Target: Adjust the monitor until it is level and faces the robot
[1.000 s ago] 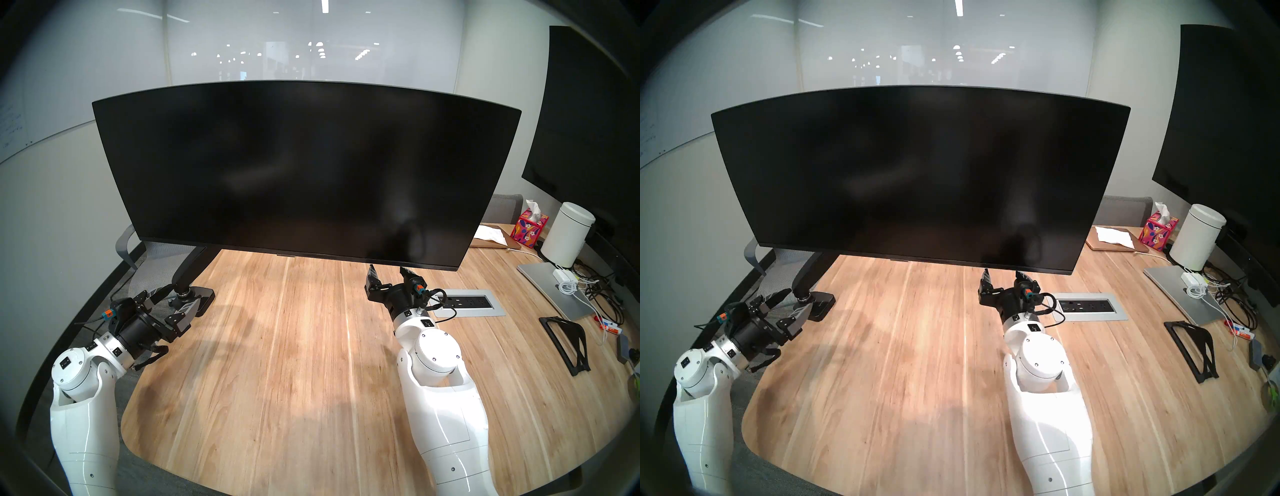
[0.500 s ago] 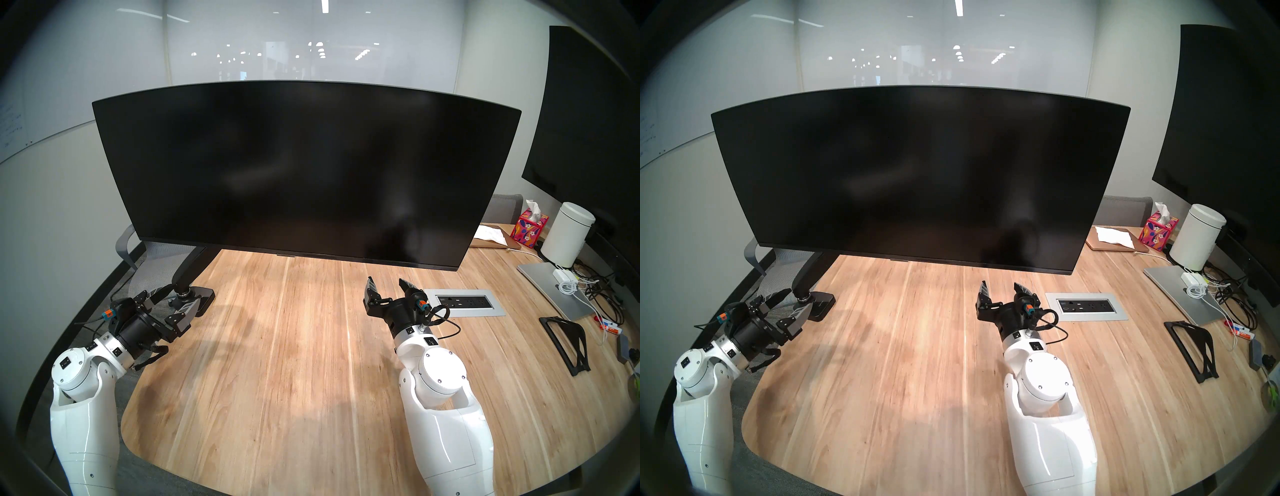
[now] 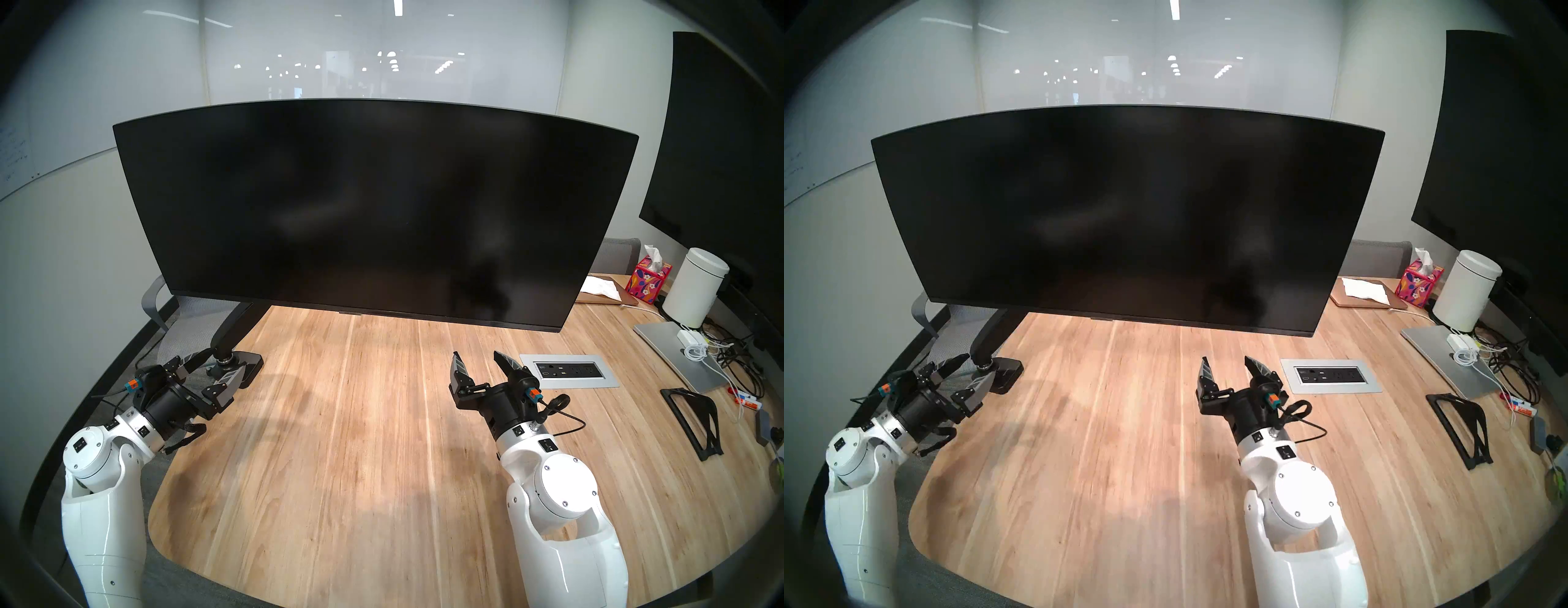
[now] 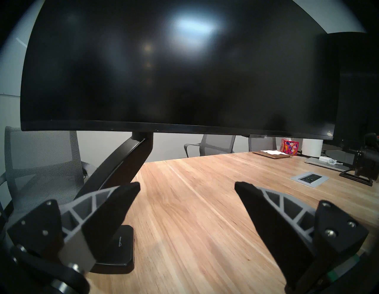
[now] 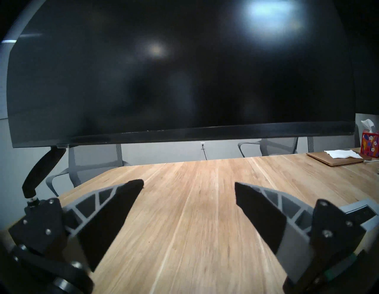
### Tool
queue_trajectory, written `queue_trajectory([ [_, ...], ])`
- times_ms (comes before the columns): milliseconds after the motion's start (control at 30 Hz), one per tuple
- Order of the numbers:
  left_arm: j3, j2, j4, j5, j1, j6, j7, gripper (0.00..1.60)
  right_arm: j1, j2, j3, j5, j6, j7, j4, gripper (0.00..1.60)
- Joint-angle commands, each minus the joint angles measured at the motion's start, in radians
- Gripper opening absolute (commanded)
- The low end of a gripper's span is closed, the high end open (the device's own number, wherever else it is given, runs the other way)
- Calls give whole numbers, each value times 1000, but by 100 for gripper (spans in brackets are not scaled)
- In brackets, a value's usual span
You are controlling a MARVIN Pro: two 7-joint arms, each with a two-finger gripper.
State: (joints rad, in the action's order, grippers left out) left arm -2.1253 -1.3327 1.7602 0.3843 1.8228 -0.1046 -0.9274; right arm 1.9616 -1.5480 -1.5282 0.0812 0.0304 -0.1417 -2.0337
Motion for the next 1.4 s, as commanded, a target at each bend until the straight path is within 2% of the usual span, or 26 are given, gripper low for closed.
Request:
queue_trajectory([
  [0, 0, -2, 14, 1, 0, 1, 0, 160, 127, 26, -36, 29, 12, -19, -116, 160],
  [367, 0, -2, 14, 1, 0, 1, 1, 160, 266, 58, -107, 94, 8, -96, -199, 160],
  [567, 0, -2, 15, 1, 1, 0, 1, 160, 304, 66, -133, 120, -5, -133, -208, 160],
  [1367, 0, -3, 16, 0, 1, 0, 1, 160, 291, 61, -121, 108, -44, -148, -176, 160],
])
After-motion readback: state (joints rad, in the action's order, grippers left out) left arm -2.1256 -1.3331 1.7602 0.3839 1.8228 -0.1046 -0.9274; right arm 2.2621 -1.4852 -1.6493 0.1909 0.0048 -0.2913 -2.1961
